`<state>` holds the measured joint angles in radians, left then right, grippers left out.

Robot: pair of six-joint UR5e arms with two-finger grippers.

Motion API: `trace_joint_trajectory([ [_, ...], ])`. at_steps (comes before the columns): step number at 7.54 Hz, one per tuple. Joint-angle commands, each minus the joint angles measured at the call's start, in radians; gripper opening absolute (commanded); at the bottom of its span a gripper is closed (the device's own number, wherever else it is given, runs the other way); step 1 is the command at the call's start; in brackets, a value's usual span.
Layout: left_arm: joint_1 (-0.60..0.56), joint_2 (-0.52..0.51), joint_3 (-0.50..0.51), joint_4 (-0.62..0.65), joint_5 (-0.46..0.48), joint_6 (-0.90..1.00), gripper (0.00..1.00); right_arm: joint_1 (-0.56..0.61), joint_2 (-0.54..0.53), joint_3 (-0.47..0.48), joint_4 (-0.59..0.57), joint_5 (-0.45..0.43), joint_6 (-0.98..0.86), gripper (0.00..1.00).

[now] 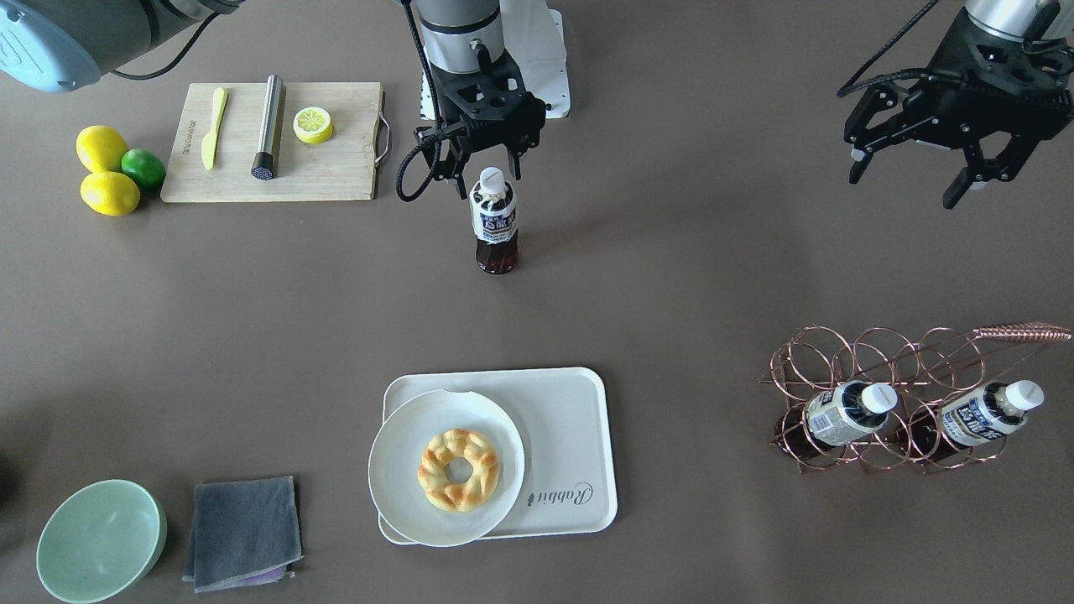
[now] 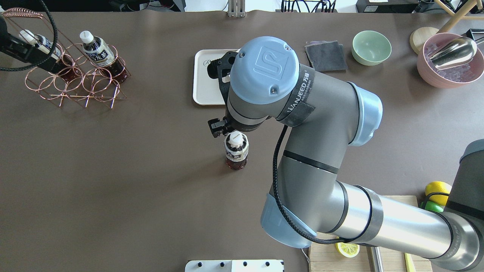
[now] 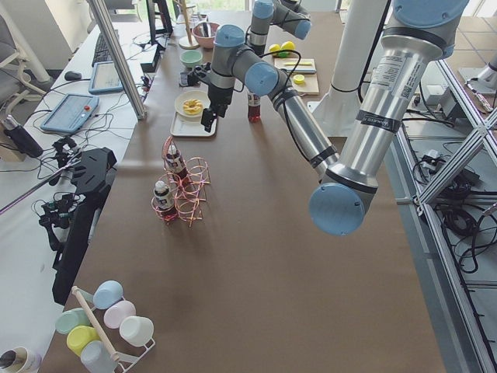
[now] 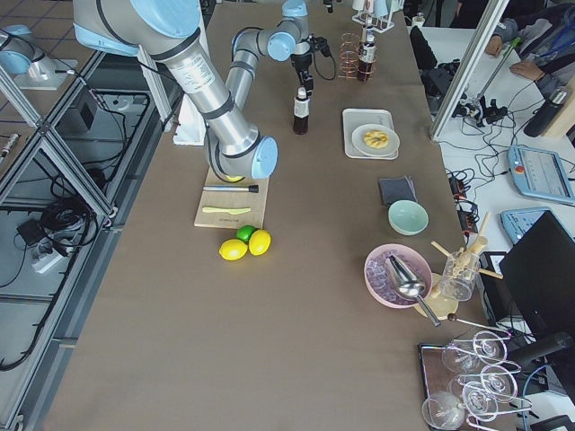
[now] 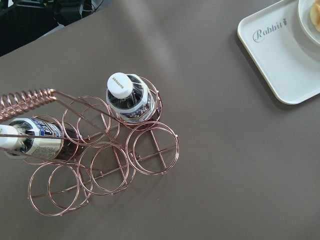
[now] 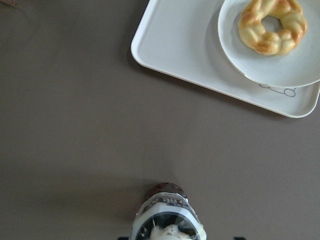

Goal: Place tea on tray
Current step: 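Grasp the bottle cap with the right gripper and lift it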

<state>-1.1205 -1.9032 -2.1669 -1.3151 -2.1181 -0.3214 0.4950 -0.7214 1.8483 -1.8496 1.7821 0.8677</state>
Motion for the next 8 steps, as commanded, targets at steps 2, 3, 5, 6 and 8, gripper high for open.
trace_joint_trajectory([
  [2, -0.001, 0.003, 0.009, -0.018, -0.003, -0.005, 0.98, -0.013, -0.006, -0.006, 0.003, 0.000, 0.011, 0.36],
  [3, -0.001, 0.003, 0.010, -0.022, -0.003, -0.004, 0.98, -0.013, -0.006, -0.006, 0.003, 0.000, 0.011, 0.02],
  [5, -0.001, 0.021, 0.010, -0.024, -0.003, -0.002, 0.97, -0.013, -0.006, -0.006, 0.003, 0.000, 0.011, 0.00],
  [6, -0.014, 0.024, 0.010, -0.024, -0.005, -0.001, 0.97, -0.003, -0.001, -0.004, 0.000, 0.002, 0.011, 0.00],
  [8, -0.091, 0.109, 0.006, -0.019, -0.073, 0.010, 0.97, 0.081, 0.023, -0.003, -0.029, 0.040, 0.031, 0.00],
])
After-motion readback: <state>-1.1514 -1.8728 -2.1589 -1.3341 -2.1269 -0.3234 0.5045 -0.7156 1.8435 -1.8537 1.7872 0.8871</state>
